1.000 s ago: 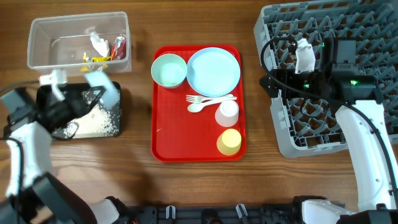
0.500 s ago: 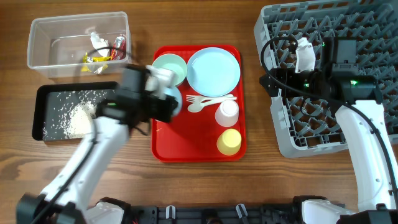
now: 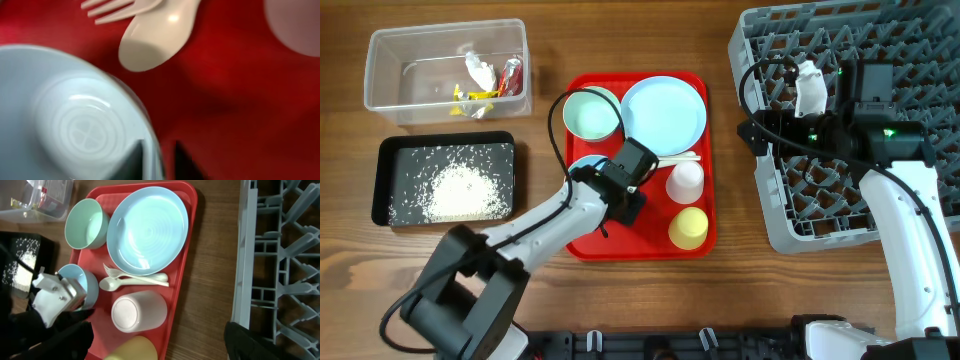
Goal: Sort waste into correct bins and load items into the dishwasher rack
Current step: 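Return the emptied bowl to the red tray with the left gripper, then reach the right gripper to the light-blue plate and grip its edge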
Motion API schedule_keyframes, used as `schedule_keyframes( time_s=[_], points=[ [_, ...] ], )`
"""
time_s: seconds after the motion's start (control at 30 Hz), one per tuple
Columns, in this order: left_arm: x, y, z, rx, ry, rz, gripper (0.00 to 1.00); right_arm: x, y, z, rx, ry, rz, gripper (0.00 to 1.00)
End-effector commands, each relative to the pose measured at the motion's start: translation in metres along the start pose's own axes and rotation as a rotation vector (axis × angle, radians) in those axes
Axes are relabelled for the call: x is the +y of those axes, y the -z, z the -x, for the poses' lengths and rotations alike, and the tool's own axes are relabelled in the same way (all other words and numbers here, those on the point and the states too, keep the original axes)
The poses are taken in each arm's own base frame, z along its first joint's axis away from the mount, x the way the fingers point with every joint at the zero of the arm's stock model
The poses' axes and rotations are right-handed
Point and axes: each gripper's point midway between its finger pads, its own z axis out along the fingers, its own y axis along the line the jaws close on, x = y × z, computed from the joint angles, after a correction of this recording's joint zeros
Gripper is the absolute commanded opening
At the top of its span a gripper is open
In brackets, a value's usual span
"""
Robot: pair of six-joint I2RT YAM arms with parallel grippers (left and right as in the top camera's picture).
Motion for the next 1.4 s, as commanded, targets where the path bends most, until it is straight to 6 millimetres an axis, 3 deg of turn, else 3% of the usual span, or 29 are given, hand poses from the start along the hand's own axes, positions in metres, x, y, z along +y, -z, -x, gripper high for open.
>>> schedule_keyframes(
  time_s=[0.0,0.13,0.23,0.3,0.37,0.4,0.47,0.57,0.67,0.87,1.0,1.1,1.23,1.3,1.37],
  points=[
    [0.006,-0.001,0.006,-0.017,0.07,0.038,0.61,-0.003,0.0,0.004,-0.004,-0.002,-0.017,0.88],
    [0.007,0.009,0.017,-0.06,0.1,0.031,0.82,-0.006,0.0,0.006,-0.01,0.001,-0.037,0.88],
    [0.006,0.033,0.038,-0.142,0.152,0.009,0.89,-0.005,0.0,0.006,-0.01,0.033,-0.03,0.88],
    [0.008,0.055,0.055,-0.216,0.187,-0.006,0.98,0.0,-0.002,0.005,-0.007,0.073,-0.025,0.88],
    [0.011,0.083,0.072,-0.3,0.232,-0.026,1.0,0.009,-0.005,0.006,-0.008,0.121,-0.013,0.88],
    [0.02,0.111,0.084,-0.38,0.296,-0.043,1.0,0.017,-0.01,0.008,-0.011,0.158,-0.028,0.87],
    [0.034,0.142,0.091,-0.466,0.37,-0.062,1.0,0.027,-0.016,0.01,-0.018,0.175,-0.069,0.87],
    [0.063,0.178,0.089,-0.558,0.488,-0.067,1.0,0.049,-0.024,0.013,-0.036,0.22,-0.104,0.87],
    [0.096,0.198,0.074,-0.589,0.615,-0.047,1.0,0.077,-0.027,0.017,-0.066,0.253,-0.119,0.87],
    [0.164,0.205,0.028,-0.55,0.878,0.066,1.0,0.145,-0.038,0.019,-0.134,0.281,-0.027,0.81],
    [0.199,0.196,-0.006,-0.476,1.05,0.125,1.0,0.169,-0.073,0.011,-0.106,0.263,0.017,0.82],
    [0.213,0.191,-0.023,-0.434,1.124,0.133,1.0,0.165,-0.115,-0.005,-0.026,0.261,-0.002,0.82],
    [0.227,0.185,-0.043,-0.384,1.194,0.156,1.0,0.15,-0.152,-0.028,0.081,0.257,-0.035,0.85],
    [0.232,0.183,-0.051,-0.362,1.212,0.171,1.0,0.14,-0.162,-0.031,0.101,0.251,-0.059,0.86],
    [0.234,0.18,-0.054,-0.346,1.225,0.176,1.0,0.131,-0.159,-0.019,0.075,0.229,-0.079,0.86]
  ],
)
